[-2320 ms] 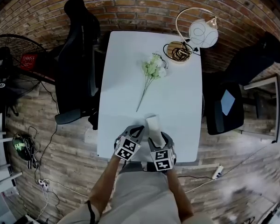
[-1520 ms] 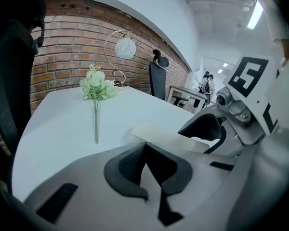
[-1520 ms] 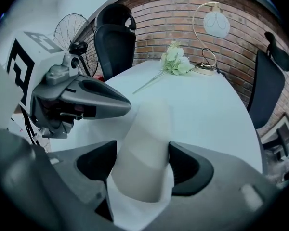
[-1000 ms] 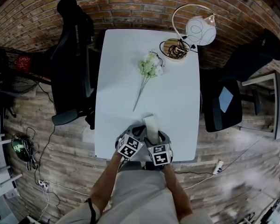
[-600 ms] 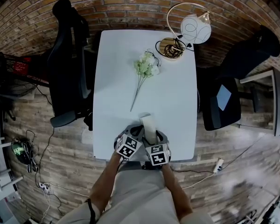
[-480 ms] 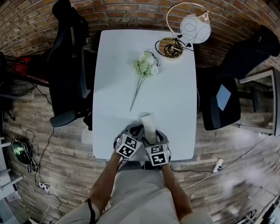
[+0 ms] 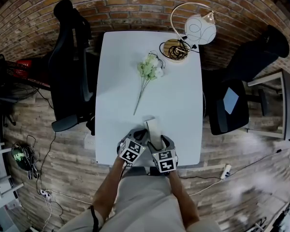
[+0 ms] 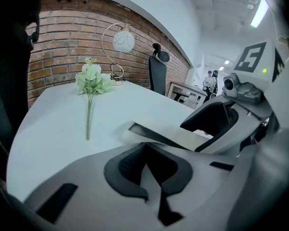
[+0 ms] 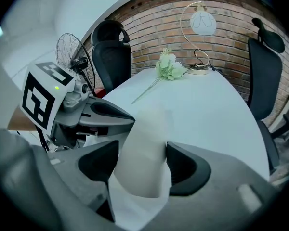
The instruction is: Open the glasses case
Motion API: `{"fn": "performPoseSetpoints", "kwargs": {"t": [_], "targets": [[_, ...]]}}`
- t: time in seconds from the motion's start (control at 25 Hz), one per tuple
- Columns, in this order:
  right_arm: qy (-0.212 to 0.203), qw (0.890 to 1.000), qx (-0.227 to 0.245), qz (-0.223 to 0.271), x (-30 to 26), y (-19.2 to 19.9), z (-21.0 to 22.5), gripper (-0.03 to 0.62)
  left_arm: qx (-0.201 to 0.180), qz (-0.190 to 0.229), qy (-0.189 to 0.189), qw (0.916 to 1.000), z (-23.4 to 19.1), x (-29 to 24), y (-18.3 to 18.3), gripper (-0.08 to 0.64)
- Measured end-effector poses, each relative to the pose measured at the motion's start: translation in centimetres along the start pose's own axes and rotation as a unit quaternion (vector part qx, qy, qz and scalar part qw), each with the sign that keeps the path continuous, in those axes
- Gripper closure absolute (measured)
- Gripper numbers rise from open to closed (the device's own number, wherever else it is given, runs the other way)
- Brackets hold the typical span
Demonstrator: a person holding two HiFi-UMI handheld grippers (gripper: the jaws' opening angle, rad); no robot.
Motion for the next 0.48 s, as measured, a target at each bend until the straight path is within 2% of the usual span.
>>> {"fn": "performPoseSetpoints", "kwargs": {"t": [0.48], "targets": [[0.008,1.000,0.007,0.018,0.90,-0.13,0.68,0.318,0.004,0.000,-0.003,1.0000,-0.10,-0.02,0.09,0.555]]}}
Point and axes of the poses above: the fingertips, and each gripper's own axes: x backward along the fingers, z to its right, y out of its underside, the point moved 3 cm from there along x, backward along the fingers, and after that the axes turned 2 degrees about -x, right-handed, at the moved point
